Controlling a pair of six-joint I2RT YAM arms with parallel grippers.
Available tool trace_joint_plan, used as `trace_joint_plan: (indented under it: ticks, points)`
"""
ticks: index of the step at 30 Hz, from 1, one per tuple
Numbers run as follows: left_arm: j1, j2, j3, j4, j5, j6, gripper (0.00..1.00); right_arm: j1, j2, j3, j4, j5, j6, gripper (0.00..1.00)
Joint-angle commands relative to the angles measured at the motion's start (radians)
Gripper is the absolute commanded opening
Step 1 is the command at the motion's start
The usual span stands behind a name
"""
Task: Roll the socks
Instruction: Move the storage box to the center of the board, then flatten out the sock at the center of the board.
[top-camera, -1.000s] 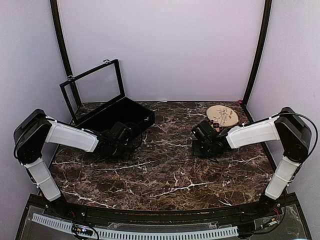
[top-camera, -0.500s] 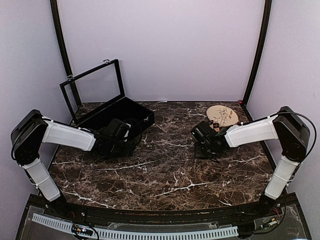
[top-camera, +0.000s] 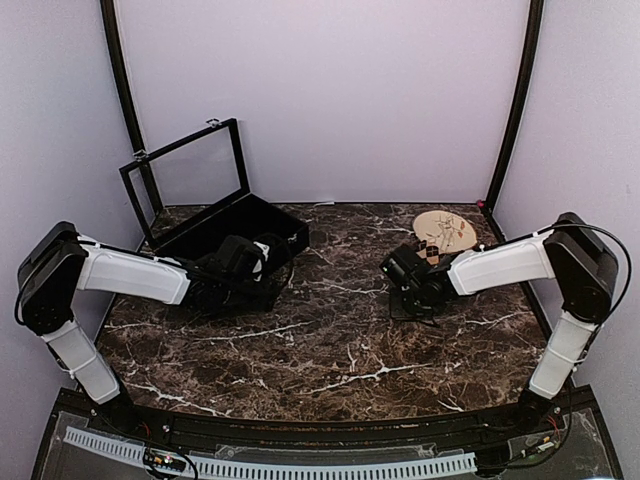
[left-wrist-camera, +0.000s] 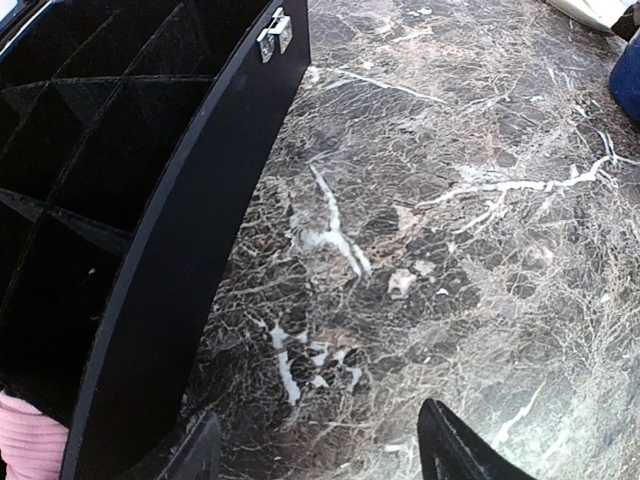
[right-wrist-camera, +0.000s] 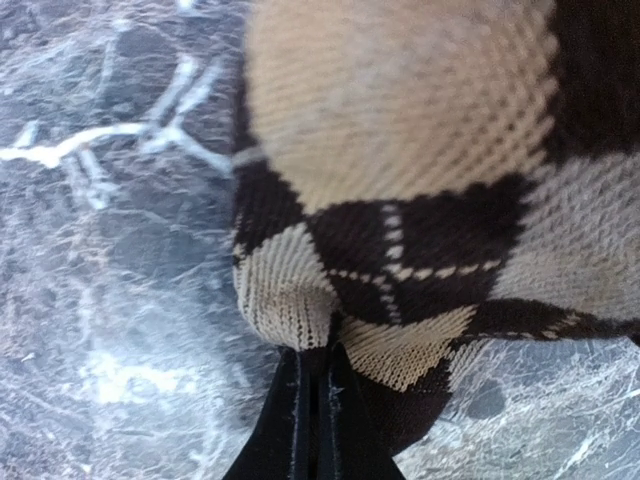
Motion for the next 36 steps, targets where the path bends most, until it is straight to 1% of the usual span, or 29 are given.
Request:
trace_joint_plan:
  ticks: [1,6,14,19,22,27,33,36]
  points:
    - [-0.009,-0.052,0.026,0.004,0.002,0.011,0.70,0.024,-0.043,0.059,-0.027,0.025,-0.030,0.00]
    - [-0.015,-0.081,0.026,-0.004,-0.002,0.014,0.69,0.060,-0.075,0.113,-0.042,0.038,-0.057,0.00]
    - [-0.018,-0.145,0.024,-0.014,-0.013,0.014,0.70,0.151,-0.126,0.279,-0.132,0.109,-0.092,0.00]
    - [-0.017,-0.196,0.020,-0.024,-0.021,0.015,0.70,0.214,-0.146,0.357,-0.137,0.172,-0.108,0.00]
    - [-0.019,-0.233,0.011,-0.031,-0.028,0.008,0.70,0.249,-0.145,0.414,-0.140,0.180,-0.121,0.00]
    - [-0.024,-0.322,-0.025,-0.054,-0.069,-0.020,0.70,0.325,-0.092,0.498,-0.144,0.178,-0.122,0.00]
    - [-0.031,-0.459,-0.084,-0.127,-0.186,-0.083,0.70,0.415,0.004,0.598,-0.058,0.111,-0.113,0.00]
    - [-0.035,-0.538,-0.117,-0.167,-0.242,-0.113,0.70,0.448,0.039,0.652,0.012,0.056,-0.109,0.00]
